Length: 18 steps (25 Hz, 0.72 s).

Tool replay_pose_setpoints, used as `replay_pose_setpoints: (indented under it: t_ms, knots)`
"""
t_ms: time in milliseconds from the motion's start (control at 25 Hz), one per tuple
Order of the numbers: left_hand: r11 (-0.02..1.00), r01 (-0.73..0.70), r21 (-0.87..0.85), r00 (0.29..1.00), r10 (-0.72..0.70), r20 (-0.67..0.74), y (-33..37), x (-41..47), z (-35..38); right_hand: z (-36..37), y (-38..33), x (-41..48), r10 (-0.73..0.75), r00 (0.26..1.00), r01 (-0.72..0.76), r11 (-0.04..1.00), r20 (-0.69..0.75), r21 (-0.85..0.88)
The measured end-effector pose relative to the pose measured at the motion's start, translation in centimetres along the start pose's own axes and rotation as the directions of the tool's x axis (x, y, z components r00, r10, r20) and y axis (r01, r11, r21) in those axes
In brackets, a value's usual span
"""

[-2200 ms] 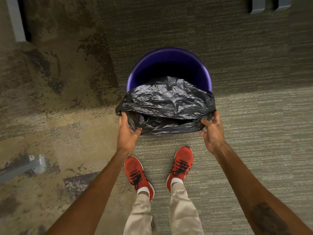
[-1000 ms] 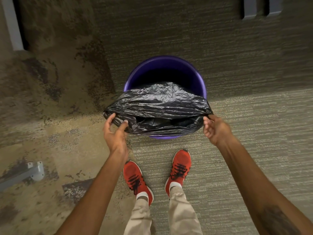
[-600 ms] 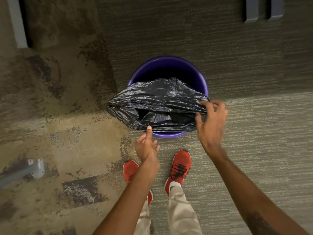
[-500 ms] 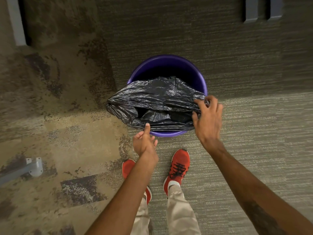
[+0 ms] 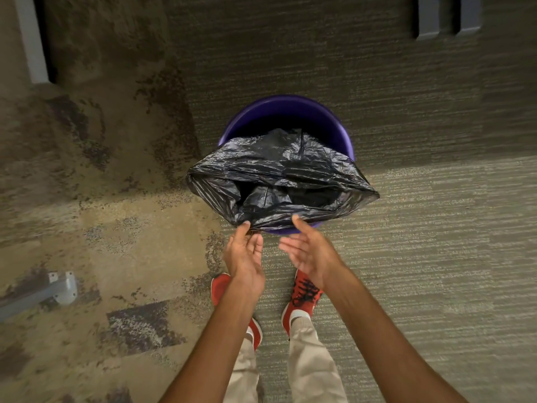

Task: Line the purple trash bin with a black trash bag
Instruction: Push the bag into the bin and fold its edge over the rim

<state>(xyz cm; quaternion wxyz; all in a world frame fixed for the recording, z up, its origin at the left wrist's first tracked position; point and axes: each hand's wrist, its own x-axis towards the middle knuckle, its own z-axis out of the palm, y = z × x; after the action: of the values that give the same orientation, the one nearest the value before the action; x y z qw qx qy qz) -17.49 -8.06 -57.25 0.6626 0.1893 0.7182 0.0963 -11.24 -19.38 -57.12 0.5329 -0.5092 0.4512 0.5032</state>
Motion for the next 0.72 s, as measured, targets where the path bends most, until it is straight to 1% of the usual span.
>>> replay_pose_setpoints:
  t_ms: [80, 120, 240, 320, 400, 440, 600, 720]
  knots:
    - [1.0, 0.022, -0.022, 0.999, -0.021, 0.03, -0.1, 0.0, -0.1, 0.1, 0.3, 0.3, 0.044, 0.997, -0.053, 0.985, 0.059, 0.164]
    - [0.999, 0.034, -0.028, 0.999, -0.032, 0.041, -0.1, 0.0, -0.2, -0.1, 0.6, 0.4, 0.047, 0.997, -0.06, 0.978, 0.068, 0.2]
    - [0.997, 0.053, -0.051, 0.997, -0.05, 0.056, 0.0, 0.2, -0.2, -0.5, 0.8, 0.4, -0.017, 0.999, 0.01, 0.977, 0.03, 0.211]
    - [0.996, 0.062, -0.063, 0.997, -0.058, 0.053, 0.0, 0.3, -0.3, -0.9, 0.0, 0.6, -0.061, 0.997, 0.043, 0.951, 0.05, 0.307]
    - [0.993, 0.09, -0.076, 0.995, -0.086, 0.053, 0.1, 0.4, -0.4, -1.3, -1.1, 1.0, -0.073, 0.993, 0.025, 0.905, 0.096, 0.425]
    - [0.99, 0.112, -0.087, 0.993, -0.107, 0.057, 0.2, 0.6, -0.6, -1.6, -1.5, 1.2, -0.074, 0.993, 0.02, 0.877, 0.095, 0.479]
    - [0.965, 0.194, -0.178, 0.979, -0.18, 0.096, 0.3, 1.5, -1.2, -3.5, -1.7, 1.8, -0.081, 0.997, 0.063, 0.786, 0.001, 0.614]
    - [0.964, 0.206, -0.168, 0.977, -0.195, 0.083, -0.2, 2.2, -1.7, -4.9, -1.4, 2.2, -0.064, 0.997, 0.075, 0.763, -0.041, 0.642]
